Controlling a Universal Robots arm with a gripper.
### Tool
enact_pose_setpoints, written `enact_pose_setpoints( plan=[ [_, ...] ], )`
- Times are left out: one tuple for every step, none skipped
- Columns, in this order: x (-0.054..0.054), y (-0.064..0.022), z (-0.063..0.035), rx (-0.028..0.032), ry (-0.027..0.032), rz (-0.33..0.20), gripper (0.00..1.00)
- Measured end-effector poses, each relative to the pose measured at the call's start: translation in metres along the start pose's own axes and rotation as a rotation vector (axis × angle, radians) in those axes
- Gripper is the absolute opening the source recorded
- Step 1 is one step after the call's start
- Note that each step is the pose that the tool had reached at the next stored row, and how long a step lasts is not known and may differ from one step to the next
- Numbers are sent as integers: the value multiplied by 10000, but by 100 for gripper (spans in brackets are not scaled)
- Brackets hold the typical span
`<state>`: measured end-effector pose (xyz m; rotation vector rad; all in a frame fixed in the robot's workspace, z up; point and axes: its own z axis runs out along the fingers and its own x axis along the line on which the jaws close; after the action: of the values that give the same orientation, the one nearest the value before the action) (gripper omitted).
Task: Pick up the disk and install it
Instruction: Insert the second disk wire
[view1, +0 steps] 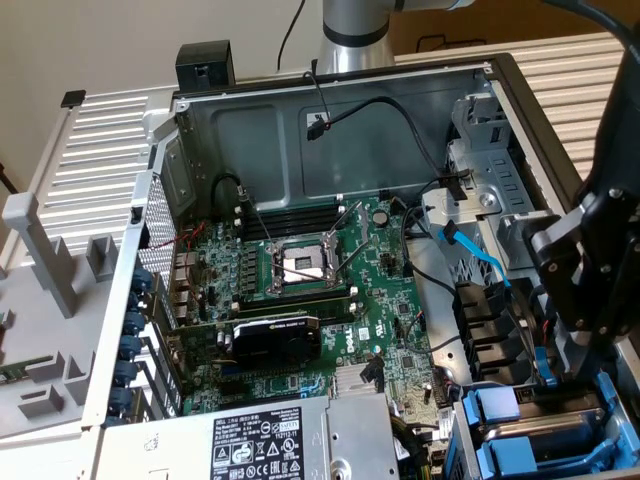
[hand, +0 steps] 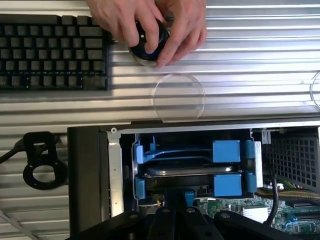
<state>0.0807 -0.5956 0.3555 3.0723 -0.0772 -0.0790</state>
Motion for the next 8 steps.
enact_pose_setpoints(
  plan=[
    [0,0,8,30,-1,-14,11],
    [0,-1,15,56,-1,-26,11],
    [-1,-1,20,78,-2,-33,11],
    [-1,2,24,97,-3,-37,11],
    [-1,6,28,108,-3,-39,11],
    [-1,11,32,113,-3,-40,11],
    [-1,15,37,115,-3,-41,11],
    [-3,18,44,119,-3,-43,11]
  ],
)
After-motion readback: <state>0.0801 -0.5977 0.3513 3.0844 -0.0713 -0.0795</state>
